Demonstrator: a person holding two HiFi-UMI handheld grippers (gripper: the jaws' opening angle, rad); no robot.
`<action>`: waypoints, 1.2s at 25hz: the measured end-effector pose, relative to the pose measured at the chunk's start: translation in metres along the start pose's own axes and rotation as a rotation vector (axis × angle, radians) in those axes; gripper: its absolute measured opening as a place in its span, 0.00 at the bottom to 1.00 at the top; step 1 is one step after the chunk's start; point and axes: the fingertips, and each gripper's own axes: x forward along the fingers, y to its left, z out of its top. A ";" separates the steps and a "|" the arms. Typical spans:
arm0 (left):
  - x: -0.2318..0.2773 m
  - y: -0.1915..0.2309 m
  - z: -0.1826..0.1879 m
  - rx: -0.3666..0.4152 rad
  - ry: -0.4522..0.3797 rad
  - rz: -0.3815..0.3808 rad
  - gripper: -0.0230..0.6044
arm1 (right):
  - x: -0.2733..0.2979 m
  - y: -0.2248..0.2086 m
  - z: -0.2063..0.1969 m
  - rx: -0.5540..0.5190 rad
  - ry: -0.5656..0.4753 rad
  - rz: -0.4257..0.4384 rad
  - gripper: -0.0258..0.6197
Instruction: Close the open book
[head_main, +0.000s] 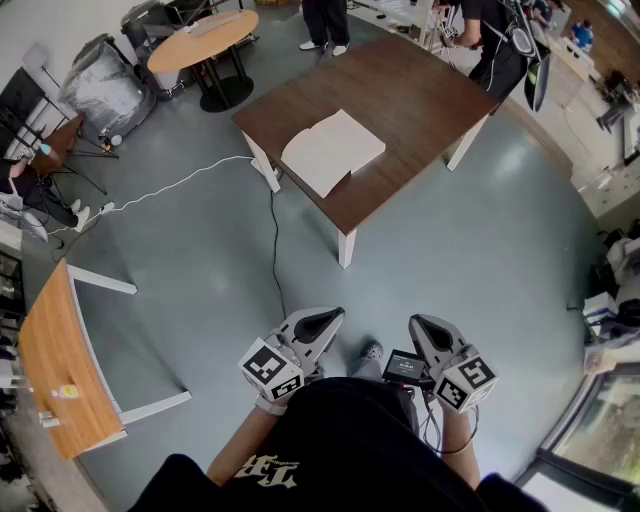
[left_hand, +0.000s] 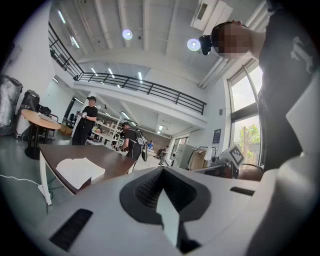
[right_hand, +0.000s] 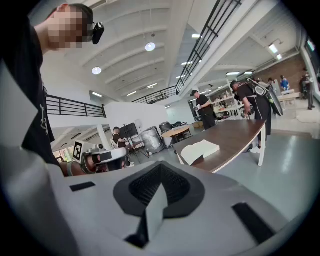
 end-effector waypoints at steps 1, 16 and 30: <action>-0.002 -0.007 -0.004 -0.015 0.008 0.000 0.04 | -0.007 0.002 -0.005 0.010 0.010 -0.004 0.02; 0.029 -0.056 -0.029 -0.056 0.030 -0.010 0.04 | -0.055 -0.016 -0.025 0.023 0.057 -0.006 0.02; 0.083 -0.084 -0.044 -0.088 0.039 -0.039 0.04 | -0.091 -0.049 -0.041 0.011 0.072 -0.019 0.02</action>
